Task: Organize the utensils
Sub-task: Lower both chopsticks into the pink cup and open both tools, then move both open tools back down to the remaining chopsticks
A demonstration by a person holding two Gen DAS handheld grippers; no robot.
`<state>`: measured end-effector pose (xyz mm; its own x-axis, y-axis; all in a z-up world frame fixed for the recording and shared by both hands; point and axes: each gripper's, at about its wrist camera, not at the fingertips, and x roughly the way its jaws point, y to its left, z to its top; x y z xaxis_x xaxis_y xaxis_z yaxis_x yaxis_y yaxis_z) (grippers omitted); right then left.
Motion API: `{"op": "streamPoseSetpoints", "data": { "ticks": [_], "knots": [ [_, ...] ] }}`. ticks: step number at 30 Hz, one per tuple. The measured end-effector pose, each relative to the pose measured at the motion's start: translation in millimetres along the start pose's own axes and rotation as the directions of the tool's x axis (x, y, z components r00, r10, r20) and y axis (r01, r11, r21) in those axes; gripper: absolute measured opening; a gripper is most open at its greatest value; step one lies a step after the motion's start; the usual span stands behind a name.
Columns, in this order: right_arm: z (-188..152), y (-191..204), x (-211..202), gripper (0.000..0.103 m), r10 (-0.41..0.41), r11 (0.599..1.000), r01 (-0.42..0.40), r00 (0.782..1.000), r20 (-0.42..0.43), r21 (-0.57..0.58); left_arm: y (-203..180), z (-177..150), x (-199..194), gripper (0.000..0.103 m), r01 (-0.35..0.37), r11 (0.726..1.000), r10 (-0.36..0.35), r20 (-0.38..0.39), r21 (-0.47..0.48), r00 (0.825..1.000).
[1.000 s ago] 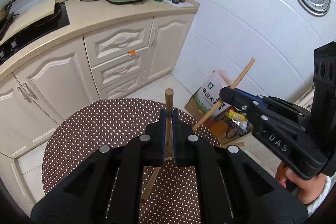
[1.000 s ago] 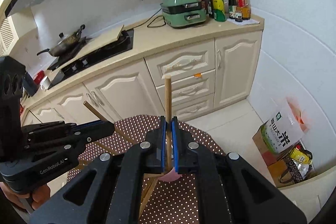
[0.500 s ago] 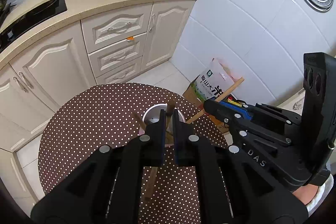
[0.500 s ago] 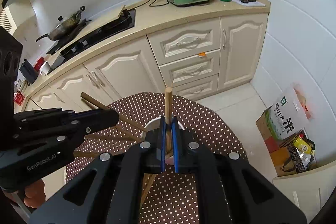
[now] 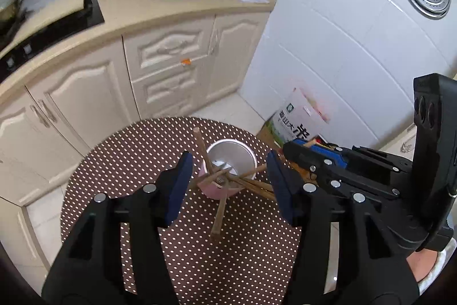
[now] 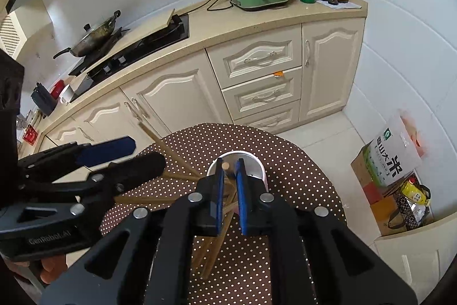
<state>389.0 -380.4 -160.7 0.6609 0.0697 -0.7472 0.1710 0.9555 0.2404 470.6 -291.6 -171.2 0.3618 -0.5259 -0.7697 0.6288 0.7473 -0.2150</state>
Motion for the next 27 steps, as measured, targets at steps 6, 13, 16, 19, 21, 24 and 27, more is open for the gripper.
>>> {"op": "streamPoseSetpoints", "data": {
  "ticks": [6, 13, 16, 19, 21, 24, 27],
  "knots": [
    [-2.9, 12.1, -22.8, 0.016, -0.006, 1.0, 0.006, 0.999, 0.05, -0.004, -1.5, -3.4, -24.3, 0.054, -0.011, 1.0, 0.011, 0.044, 0.003, 0.999],
    [-10.1, 34.1, -56.1, 0.021, -0.004, 0.999, 0.008, 0.992, 0.122, -0.032, 1.8, -19.0, -63.1, 0.057, -0.033, 0.999, 0.034, 0.111, -0.014, 0.993],
    [-15.8, 46.3, -68.8, 0.022, 0.004, 0.999, 0.003, 0.989, 0.146, -0.047, 4.7, -27.9, -80.7, 0.059, -0.042, 0.999, 0.045, 0.137, -0.023, 0.99],
    [-22.5, 60.3, -81.3, 0.024, 0.019, 0.998, -0.008, 0.986, 0.168, -0.062, 8.7, -39.4, -101.2, 0.064, -0.063, 0.997, 0.068, 0.166, -0.034, 0.984],
    [-28.8, 67.5, -88.9, 0.025, 0.03, 0.997, -0.017, 0.984, 0.176, -0.074, 11.9, -48.1, -114.2, 0.066, -0.073, 0.996, 0.08, 0.18, -0.042, 0.98],
    [-39.3, 84.2, -98.6, 0.027, 0.051, 0.995, -0.034, 0.982, 0.181, -0.094, 16.7, -65.5, -136.0, 0.068, -0.096, 0.994, 0.105, 0.194, -0.058, 0.975],
    [-50.4, 99.2, -104.3, 0.027, 0.069, 0.993, -0.05, 0.981, 0.179, -0.111, 22.4, -81.8, -153.4, 0.07, -0.116, 0.99, 0.129, 0.201, -0.074, 0.971]
  ]
}}
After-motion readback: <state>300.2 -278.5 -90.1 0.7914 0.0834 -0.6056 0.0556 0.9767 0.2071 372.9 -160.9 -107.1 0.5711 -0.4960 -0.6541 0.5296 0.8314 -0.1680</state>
